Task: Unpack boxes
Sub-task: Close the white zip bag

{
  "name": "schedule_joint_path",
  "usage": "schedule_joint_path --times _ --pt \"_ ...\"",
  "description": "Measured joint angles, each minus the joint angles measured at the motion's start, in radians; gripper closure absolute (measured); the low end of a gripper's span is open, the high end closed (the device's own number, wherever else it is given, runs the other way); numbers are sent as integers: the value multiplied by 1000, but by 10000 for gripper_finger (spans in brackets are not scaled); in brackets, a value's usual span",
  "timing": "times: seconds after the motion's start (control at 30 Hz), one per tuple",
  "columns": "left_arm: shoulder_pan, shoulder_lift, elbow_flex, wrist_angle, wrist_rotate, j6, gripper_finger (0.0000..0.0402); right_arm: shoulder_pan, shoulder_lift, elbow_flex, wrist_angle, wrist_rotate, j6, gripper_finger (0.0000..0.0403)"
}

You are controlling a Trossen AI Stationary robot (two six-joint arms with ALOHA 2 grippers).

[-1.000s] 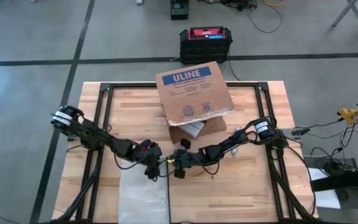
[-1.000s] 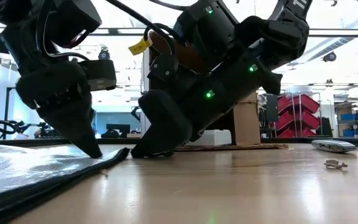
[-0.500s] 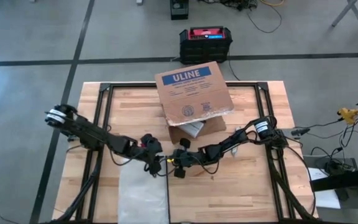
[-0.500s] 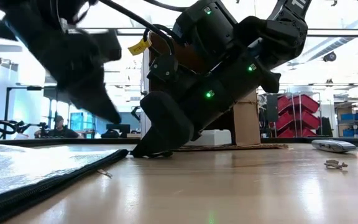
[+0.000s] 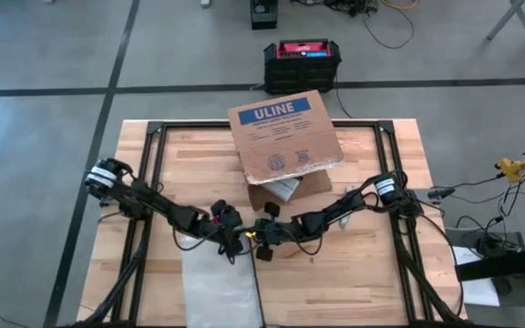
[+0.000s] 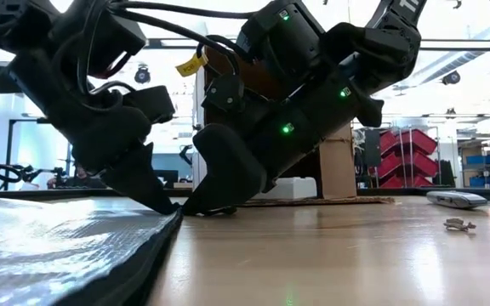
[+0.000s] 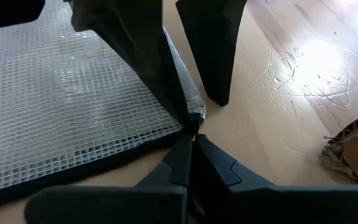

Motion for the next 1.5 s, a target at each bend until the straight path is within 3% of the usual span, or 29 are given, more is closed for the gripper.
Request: schedule_joint_path --times 0.6,1.03,1.27,1.5 --pt "3 -21 -30 42 12 -51 284 49 -30 0 -103 5 39 403" --pt "4 -200 -22 26 34 196 284 13 -58 -2 -108 30 -28 403" --pt "28 -142 -44 33 16 205 284 -4 -101 -8 -118 66 -81 403" --pt "63 -43 -71 90 -21 85 284 -34 -103 -6 -108 46 -58 403"
